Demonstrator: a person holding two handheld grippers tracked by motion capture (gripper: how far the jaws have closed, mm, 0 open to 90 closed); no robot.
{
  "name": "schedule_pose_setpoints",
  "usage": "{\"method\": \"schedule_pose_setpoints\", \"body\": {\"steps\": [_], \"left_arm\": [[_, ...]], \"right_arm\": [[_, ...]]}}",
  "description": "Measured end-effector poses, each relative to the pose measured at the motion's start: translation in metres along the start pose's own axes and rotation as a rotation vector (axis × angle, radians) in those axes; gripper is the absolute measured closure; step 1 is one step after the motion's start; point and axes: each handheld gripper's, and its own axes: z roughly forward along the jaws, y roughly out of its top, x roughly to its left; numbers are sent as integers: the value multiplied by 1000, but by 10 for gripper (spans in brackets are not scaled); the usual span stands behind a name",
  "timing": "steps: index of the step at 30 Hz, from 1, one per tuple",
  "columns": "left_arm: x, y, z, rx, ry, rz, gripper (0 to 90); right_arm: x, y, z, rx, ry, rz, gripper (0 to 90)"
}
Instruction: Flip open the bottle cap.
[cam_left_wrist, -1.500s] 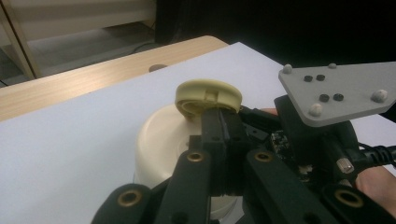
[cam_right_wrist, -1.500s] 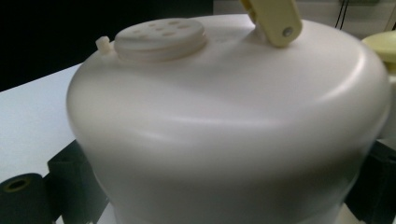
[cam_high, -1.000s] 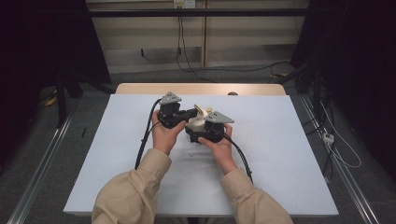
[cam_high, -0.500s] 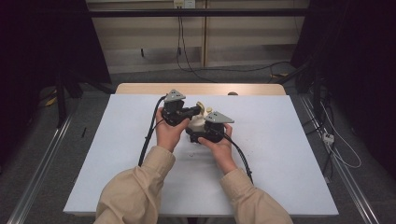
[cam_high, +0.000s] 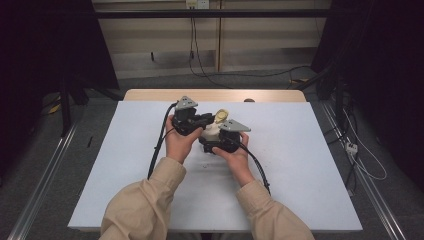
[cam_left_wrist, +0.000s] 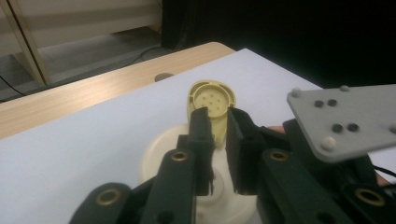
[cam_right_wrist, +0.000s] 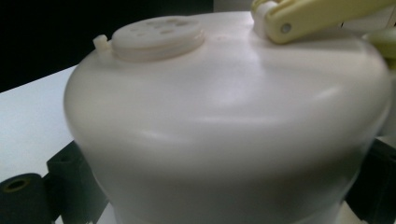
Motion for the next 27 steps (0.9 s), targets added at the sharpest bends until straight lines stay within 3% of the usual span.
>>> {"method": "schedule_pose_setpoints", "body": {"steps": [3, 6, 10, 15, 16, 19, 22, 27], "left_arm": [[1, -4, -10, -14, 9, 0, 683], [3, -10, -19, -19, 14, -9, 537], [5, -19, -30, -19, 14, -16, 458], [7, -29, -41, -18, 23, -9, 342], [9, -34, -45, -25, 22, -30, 309], [12, -42, -54, -35, 21, -34, 250], [15, -51, -63, -22, 30, -28, 193], [20, -69, -77, -7, 28, -56, 131]], "right_arm": [[0, 0, -3, 8, -6, 15, 50], [4, 1, -4, 25, -25, 1, 38], [2, -5, -1, 86, -15, 27, 11], [2, -3, -7, 144, -8, -16, 24], [1, -4, -9, 155, -6, -15, 36], [0, -4, -15, 171, 9, 8, 40], [-1, -5, -23, 156, 16, -4, 44], [1, -6, -41, 146, 23, -22, 47]]}}
